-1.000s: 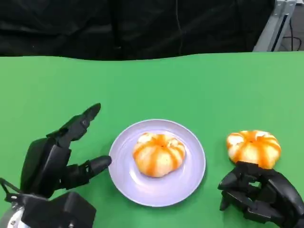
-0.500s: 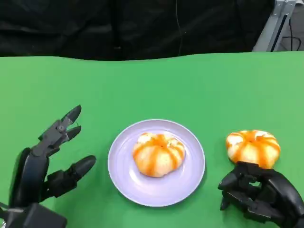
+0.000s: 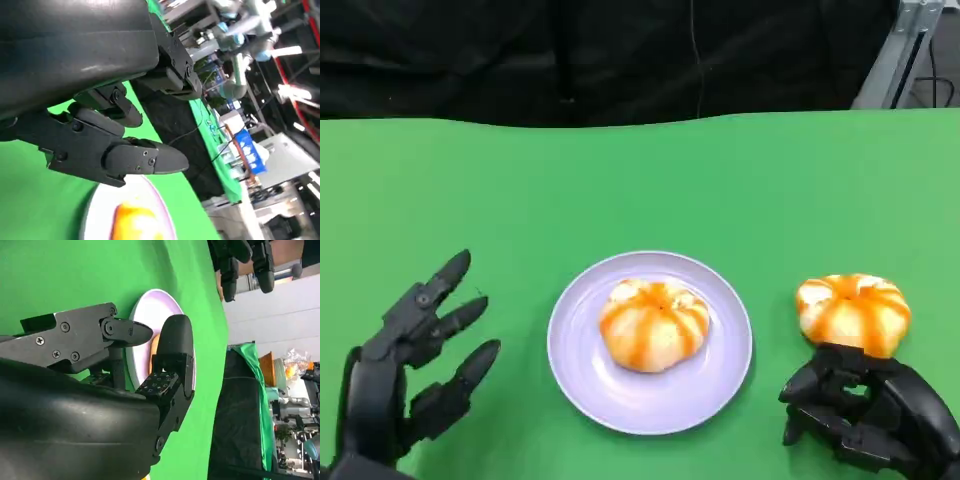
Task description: Grasp the bread from the table and place it into the plate.
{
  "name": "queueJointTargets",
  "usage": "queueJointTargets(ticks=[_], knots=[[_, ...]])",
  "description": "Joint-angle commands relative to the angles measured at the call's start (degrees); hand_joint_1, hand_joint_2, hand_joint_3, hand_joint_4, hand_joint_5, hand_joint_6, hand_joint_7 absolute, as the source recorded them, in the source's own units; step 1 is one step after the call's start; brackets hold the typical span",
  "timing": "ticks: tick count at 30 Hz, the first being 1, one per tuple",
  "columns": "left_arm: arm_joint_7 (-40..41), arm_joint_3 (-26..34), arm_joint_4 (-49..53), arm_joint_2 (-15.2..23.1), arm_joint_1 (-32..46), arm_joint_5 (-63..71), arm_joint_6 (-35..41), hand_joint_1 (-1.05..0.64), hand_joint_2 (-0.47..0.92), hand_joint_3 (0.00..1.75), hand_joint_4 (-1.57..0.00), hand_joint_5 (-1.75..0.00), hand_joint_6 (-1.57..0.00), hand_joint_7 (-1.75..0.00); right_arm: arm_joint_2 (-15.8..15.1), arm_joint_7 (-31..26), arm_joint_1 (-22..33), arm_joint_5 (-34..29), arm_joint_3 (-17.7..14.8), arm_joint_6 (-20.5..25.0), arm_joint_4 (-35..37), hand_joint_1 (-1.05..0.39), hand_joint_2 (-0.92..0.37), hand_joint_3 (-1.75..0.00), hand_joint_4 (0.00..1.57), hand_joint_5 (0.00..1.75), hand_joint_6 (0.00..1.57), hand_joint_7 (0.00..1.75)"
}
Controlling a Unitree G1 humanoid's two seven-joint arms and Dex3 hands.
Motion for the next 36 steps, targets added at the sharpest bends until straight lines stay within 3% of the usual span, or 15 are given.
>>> queueJointTargets(ticks=[1, 7, 8, 9, 10, 11, 13, 14, 17, 19, 20, 21, 23, 36], knots=[[-9.4, 0.5, -1.1, -2.3, 2.0, -10.3, 2.9, -0.12, 0.92, 0.23, -0.84, -0.02, -0.61, -0.02, -0.7, 0.2, -0.4, 1.1, -0.7, -0.1, 0.4, -0.05, -0.89, -0.36, 0.63, 1.44, 0.74, 1.00], [-15.4, 2.6, -0.8, -4.4, 2.2, -14.2, 4.0, -0.06, 0.92, 0.28, -0.84, -0.01, -0.63, -0.02, -0.7, -0.1, -0.4, 0.7, -0.6, -0.6, 0.4, -0.04, -0.89, -0.36, 0.63, 1.44, 0.74, 1.00], [-16.4, 3.1, -0.4, -5.0, 2.1, -15.1, 4.1, -0.06, 0.92, 0.35, -0.97, -0.08, -0.80, -0.09, -0.7, -0.3, -0.3, 0.5, -0.6, -0.7, 0.2, -0.04, -0.89, -0.36, 0.63, 1.44, 0.74, 1.00], [-17.2, 3.5, 0.2, -5.7, 2.0, -15.7, 3.5, -0.05, 0.92, 0.38, -1.01, -0.11, -0.85, -0.11, -0.7, -0.5, -0.4, 0.3, -0.5, -1.0, 0.3, -0.05, -0.89, -0.36, 0.63, 1.44, 0.74, 1.00], [-17.8, 3.9, 0.7, -6.3, 1.9, -16.0, 3.1, -0.05, 0.92, 0.39, -1.07, -0.23, -0.97, -0.13, -0.8, -0.6, -0.4, 0.2, -0.5, -1.2, 0.3, -0.05, -0.89, -0.36, 0.63, 1.44, 0.74, 1.00], [-18.3, 4.2, 0.9, -6.6, 1.8, -16.0, 2.9, -0.04, 0.92, 0.41, -0.96, -0.58, -1.07, -0.08, -0.8, -0.6, -0.5, 0.2, -0.5, -1.4, 0.5, -0.05, -0.88, -0.36, 0.63, 1.44, 0.75, 0.99], [-19.0, 4.8, 2.2, -7.2, 1.5, -15.3, 1.8, -0.03, 0.92, 0.43, -0.87, -0.94, -1.17, -0.07, -0.7, -0.3, -0.5, 0.9, -0.6, -0.1, 0.1, -0.05, -0.88, -0.36, 0.64, 1.44, 0.75, 0.99], [-19.3, 5.1, 2.7, -7.4, 1.3, -15.1, 1.5, -0.03, 0.92, 0.44, -0.85, -1.07, -1.21, -0.09, -0.7, -0.4, -0.4, 0.9, -0.6, 0.0, 0.0, -0.05, -0.88, -0.36, 0.64, 1.44, 0.75, 1.00], [-20.4, 5.9, 4.0, -7.8, 0.9, -15.1, 0.9, -0.03, 0.92, 0.47, -0.82, -1.21, -1.25, -0.11, -0.6, -0.6, -0.3, 0.7, -0.5, -0.3, -0.1, -0.04, -0.88, -0.36, 0.63, 1.44, 0.75, 1.00], [-20.6, 6.6, 5.2, -7.9, 0.6, -14.9, 0.4, -0.03, 0.92, 0.49, -0.79, -1.33, -1.19, -0.32, -0.6, -0.6, -0.4, 0.5, -0.5, -0.8, 0.1, -0.03, -0.89, -0.37, 0.63, 1.44, 0.74, 1.00], [-20.7, 6.9, 5.6, -7.9, 0.4, -14.8, 0.1, -0.03, 0.92, 0.49, -0.78, -1.38, -1.04, -0.65, -0.7, -0.8, -0.5, 0.3, -0.5, -1.1, 0.3, -0.03, -0.89, -0.37, 0.63, 1.44, 0.74, 1.00], [-20.8, 7.3, 6.0, -8.0, 0.3, -14.7, 0.0, -0.02, 0.92, 0.50, -0.77, -1.40, -0.96, -0.82, -0.7, -1.2, -0.3, 0.2, -0.4, -0.9, -0.1, -0.04, -0.88, -0.38, 0.63, 1.44, 0.74, 1.00], [-20.6, 7.8, 6.6, -8.1, 0.1, -14.2, -0.2, -0.02, 0.92, 0.51, -0.77, -1.44, -0.88, -1.00, -0.7, -1.7, -0.1, 0.0, -0.3, -0.5, -0.6, -0.03, -0.88, -0.38, 0.63, 1.43, 0.75, 1.00], [-20.7, 9.6, 8.8, -8.6, -0.6, -12.8, -1.6, -0.04, 0.91, 0.54, -0.70, -1.58, -0.78, -1.18, -0.8, -2.1, 0.8, 0.0, 0.2, 0.6, -2.7, -0.01, -0.89, -0.38, 0.62, 1.43, 0.74, 0.99]])
